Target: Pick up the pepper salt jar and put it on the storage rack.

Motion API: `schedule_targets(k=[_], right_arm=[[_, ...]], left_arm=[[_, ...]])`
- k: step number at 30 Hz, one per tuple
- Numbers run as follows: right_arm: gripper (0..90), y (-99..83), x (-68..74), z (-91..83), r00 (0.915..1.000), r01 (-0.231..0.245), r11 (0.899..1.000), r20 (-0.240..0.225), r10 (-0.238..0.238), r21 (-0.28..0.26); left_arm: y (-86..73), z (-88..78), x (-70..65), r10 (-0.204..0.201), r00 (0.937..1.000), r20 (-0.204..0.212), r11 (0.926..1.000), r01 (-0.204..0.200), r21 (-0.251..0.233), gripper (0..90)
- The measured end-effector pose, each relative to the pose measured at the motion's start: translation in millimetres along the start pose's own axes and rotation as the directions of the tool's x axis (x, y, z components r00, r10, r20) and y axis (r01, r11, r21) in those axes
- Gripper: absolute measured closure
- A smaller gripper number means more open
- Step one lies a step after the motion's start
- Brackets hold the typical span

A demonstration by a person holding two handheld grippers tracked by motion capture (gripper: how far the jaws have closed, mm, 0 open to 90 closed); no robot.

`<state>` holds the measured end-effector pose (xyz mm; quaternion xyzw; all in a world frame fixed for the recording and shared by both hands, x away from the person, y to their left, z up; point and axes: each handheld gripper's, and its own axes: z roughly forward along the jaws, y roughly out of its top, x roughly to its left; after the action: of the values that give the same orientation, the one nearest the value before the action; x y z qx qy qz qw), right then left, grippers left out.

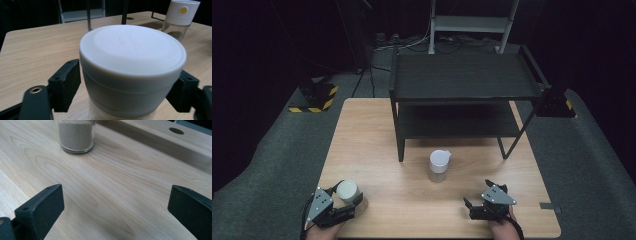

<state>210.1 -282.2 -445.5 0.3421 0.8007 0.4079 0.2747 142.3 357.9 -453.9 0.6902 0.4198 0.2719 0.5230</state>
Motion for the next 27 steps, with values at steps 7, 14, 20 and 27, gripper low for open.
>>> schedule_targets(k=[7,14,20,27], right_arm=[[0.0,0.1,0.0,0.0,1.0,-0.001,1.0,0.0,0.001,0.0],[0.0,0.0,-0.1,0.0,1.0,-0.001,1.0,0.0,0.001,0.0],[0.0,-0.2,-0.8,-0.1,1.0,-0.003,1.0,-0.003,0.003,-0.001],[0.0,0.3,-0.7,0.1,1.0,-0.003,1.0,-0.003,0.003,0.001]], left_arm=[[-2.3,-0.3,5.6,0.002,0.9994,0.036,1.0,-0.002,-0.005,33.9],[-0.5,-0.3,6.8,-0.008,0.9992,0.039,1.0,0.008,0.0,34.3],[0.2,0.8,6.1,-0.042,0.9989,0.023,0.9991,0.042,-0.003,34.4],[2.4,0.0,2.8,-0.039,0.9992,0.01,0.9992,0.039,-0.013,34.4]])
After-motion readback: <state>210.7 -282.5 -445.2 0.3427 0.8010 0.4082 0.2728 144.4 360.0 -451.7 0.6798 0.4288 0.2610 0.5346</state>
